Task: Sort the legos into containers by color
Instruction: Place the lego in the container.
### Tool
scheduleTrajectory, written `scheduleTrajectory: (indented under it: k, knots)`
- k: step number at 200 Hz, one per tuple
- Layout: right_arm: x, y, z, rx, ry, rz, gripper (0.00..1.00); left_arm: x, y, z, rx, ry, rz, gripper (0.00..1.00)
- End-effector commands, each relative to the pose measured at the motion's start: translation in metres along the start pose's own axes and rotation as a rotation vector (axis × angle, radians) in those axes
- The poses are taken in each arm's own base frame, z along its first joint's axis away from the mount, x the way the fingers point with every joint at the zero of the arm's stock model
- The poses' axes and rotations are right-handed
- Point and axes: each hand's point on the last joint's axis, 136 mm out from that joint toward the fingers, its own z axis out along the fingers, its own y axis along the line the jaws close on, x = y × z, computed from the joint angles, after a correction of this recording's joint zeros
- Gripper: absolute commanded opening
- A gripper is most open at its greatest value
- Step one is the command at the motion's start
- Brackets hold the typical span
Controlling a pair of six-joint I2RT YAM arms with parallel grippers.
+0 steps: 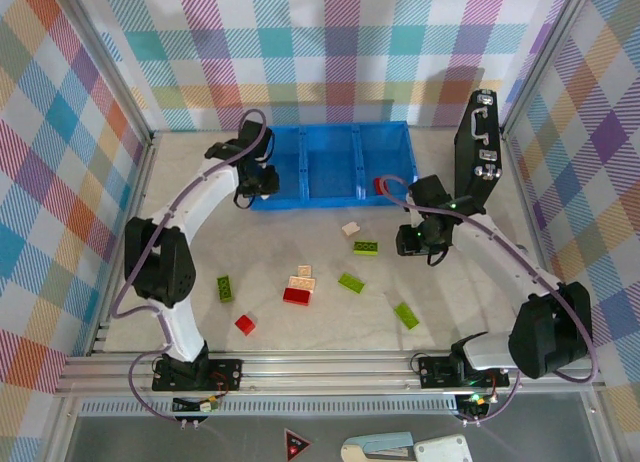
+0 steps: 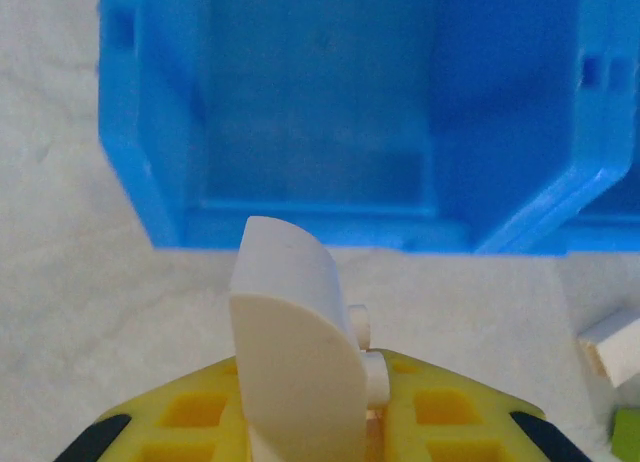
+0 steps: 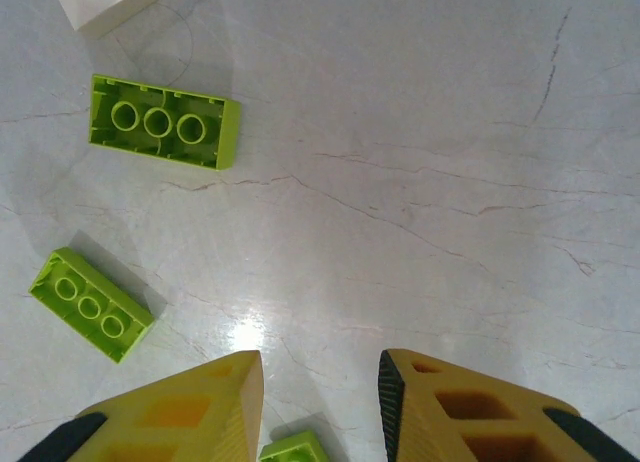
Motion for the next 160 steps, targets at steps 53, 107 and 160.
scheduleTrajectory:
  k: [53, 107, 160]
  knots:
    - [0.017, -0.011, -0.009, 0.051, 0.024, -0.023, 0.37, -0.041, 0.0, 0.042, -0.006, 0.03, 0.041, 0.22]
    - [0.022, -0.012, -0.003, 0.056, 0.045, -0.026, 0.37, -0.045, -0.001, 0.086, 0.011, 0.073, 0.039, 0.22]
    - [0.022, -0.012, 0.002, 0.059, 0.064, -0.033, 0.38, -0.033, 0.001, 0.124, 0.005, 0.121, 0.037, 0.23]
